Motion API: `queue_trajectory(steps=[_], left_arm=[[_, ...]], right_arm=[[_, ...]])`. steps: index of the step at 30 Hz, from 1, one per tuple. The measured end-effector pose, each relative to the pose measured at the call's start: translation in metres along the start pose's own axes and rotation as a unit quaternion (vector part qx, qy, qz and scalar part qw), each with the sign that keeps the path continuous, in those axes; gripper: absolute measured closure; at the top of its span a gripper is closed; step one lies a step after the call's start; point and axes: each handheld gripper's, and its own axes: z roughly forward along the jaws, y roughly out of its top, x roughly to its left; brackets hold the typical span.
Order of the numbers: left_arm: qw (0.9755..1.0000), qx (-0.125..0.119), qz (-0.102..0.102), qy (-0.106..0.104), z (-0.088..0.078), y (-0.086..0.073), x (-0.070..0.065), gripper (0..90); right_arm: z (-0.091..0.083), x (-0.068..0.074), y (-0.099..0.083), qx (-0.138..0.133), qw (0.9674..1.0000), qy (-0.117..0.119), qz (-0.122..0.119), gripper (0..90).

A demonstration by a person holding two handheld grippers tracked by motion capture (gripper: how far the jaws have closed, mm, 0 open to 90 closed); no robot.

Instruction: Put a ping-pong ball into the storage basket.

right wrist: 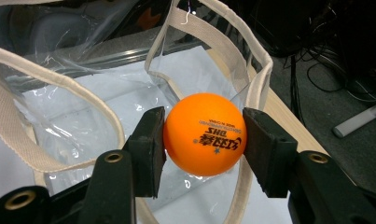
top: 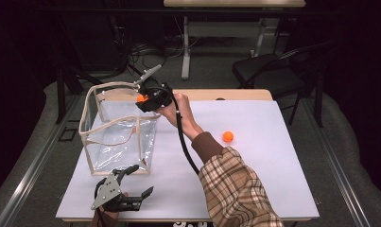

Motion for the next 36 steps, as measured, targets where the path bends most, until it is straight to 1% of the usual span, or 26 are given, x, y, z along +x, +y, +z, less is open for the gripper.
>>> queue_trajectory(steps=[1, 2, 5, 7, 9, 10, 15, 25, 26, 27, 28, 29, 31, 32, 34, 36], left_arm=[[1.0000, 0.000, 0.000, -0.001, 0.000, 0.000, 0.000, 15.5], [1.0000, 0.000, 0.000, -0.002, 0.000, 0.000, 0.000, 15.5], [1.0000, -0.001, 0.000, -0.002, 0.000, 0.000, 0.000, 15.5], [1.0000, 0.000, 0.000, -0.001, 0.000, 0.000, 0.000, 15.5], [1.0000, -0.001, 0.001, 0.000, -0.001, 0.001, 0.000, 15.5], [1.0000, -0.002, 0.001, -0.001, -0.001, 0.001, 0.000, 15.5], [1.0000, -0.002, 0.000, -0.003, -0.001, 0.000, 0.000, 15.5], [1.0000, -0.003, 0.001, -0.004, -0.001, 0.001, 0.000, 15.5], [1.0000, -0.003, 0.001, -0.004, -0.001, 0.001, 0.000, 15.5], [1.0000, -0.003, 0.001, -0.005, -0.001, 0.001, 0.000, 15.5], [1.0000, -0.003, 0.001, -0.005, -0.001, 0.001, 0.000, 15.5], [1.0000, -0.003, 0.001, -0.005, -0.001, 0.001, 0.000, 15.5], [1.0000, -0.003, 0.001, -0.005, -0.001, 0.001, 0.000, 15.5], [1.0000, -0.003, 0.000, -0.005, -0.001, 0.001, 0.000, 15.5], [1.0000, -0.003, 0.000, -0.005, -0.001, 0.001, 0.000, 15.5], [1.0000, -0.003, 0.002, -0.007, -0.002, 0.001, 0.000, 15.5]], right_arm=[[0.001, -0.001, 0.000, -0.002, 1.0000, 0.001, -0.001, 50.5], [0.002, -0.002, -0.001, 0.000, 1.0000, 0.000, 0.003, 50.5], [0.007, -0.002, -0.001, 0.010, 0.9999, -0.003, 0.002, 50.5], [0.010, -0.001, 0.000, 0.006, 1.0000, -0.001, 0.004, 50.5], [0.014, 0.001, 0.000, 0.015, 0.9999, -0.005, 0.002, 50.5], [0.016, 0.001, 0.000, 0.016, 0.9998, -0.007, -0.005, 50.5], [0.024, 0.002, 0.001, 0.020, 0.9998, -0.001, -0.002, 50.5], [0.033, 0.004, 0.003, 0.022, 0.9997, 0.010, 0.007, 49.8], [0.033, 0.004, 0.003, 0.017, 0.9997, 0.012, 0.010, 48.1], [0.033, 0.003, 0.002, 0.011, 0.9997, 0.017, 0.016, 44.9], [0.034, 0.003, 0.002, 0.009, 0.9996, 0.016, 0.019, 40.5], [0.034, 0.002, 0.001, 0.009, 0.9997, 0.016, 0.018, 35.8], [0.034, 0.001, 0.000, 0.009, 0.9995, 0.021, 0.021, 32.3], [0.033, 0.001, 0.000, 0.010, 0.9994, 0.022, 0.025, 28.2], [0.030, 0.002, -0.001, 0.002, 0.9994, 0.019, 0.028, 25.0], [0.026, 0.002, -0.003, -0.007, 0.9994, 0.017, 0.030, 18.4]])
